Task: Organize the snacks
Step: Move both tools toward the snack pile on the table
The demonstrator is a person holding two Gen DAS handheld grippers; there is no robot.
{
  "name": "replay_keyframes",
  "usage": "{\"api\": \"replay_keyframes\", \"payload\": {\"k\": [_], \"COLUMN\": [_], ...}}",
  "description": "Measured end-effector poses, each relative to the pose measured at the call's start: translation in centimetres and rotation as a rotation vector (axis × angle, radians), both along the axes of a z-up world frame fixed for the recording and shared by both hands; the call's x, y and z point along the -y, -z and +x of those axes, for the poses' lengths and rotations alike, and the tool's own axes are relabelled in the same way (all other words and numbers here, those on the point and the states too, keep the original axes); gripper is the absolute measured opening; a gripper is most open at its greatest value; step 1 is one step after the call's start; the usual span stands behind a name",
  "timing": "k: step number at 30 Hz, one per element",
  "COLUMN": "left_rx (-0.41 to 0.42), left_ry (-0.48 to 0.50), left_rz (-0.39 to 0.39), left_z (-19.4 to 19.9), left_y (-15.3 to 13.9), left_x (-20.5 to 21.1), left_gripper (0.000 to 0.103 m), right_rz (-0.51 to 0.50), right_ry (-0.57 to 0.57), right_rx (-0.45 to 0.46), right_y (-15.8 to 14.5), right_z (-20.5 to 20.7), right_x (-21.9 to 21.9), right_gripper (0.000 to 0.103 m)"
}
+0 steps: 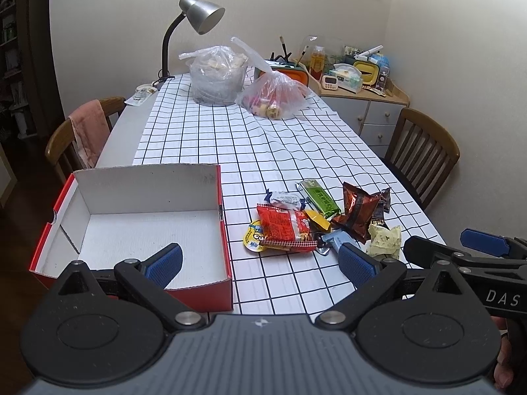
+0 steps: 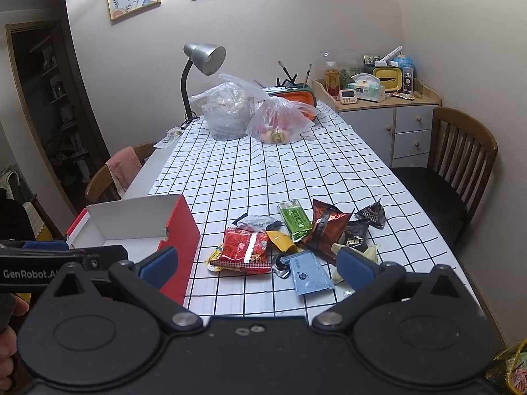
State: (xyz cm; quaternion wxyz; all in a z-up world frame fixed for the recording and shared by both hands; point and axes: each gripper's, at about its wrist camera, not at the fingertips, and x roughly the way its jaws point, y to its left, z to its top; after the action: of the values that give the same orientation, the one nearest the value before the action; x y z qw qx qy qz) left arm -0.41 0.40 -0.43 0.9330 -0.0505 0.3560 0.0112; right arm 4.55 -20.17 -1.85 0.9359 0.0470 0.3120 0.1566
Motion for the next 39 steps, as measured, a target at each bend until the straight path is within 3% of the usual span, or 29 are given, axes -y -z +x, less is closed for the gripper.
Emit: {"api": "replay_keyframes", "payload": {"k": [39], "left_rx": [-0.026], "left_ry": [0.027], "left_rz": [0.003], "left_z": [-1.0], "left_y": [0.2], "left_x": [0.6], "left_gripper": [0.101], "right_rz": [-0.017], "right_ry": [0.062], "right_rx": [-0.027], "right_y": [0.0], "right_z": [-1.6], "right_x": [0.9], "right_gripper": [0.103]}}
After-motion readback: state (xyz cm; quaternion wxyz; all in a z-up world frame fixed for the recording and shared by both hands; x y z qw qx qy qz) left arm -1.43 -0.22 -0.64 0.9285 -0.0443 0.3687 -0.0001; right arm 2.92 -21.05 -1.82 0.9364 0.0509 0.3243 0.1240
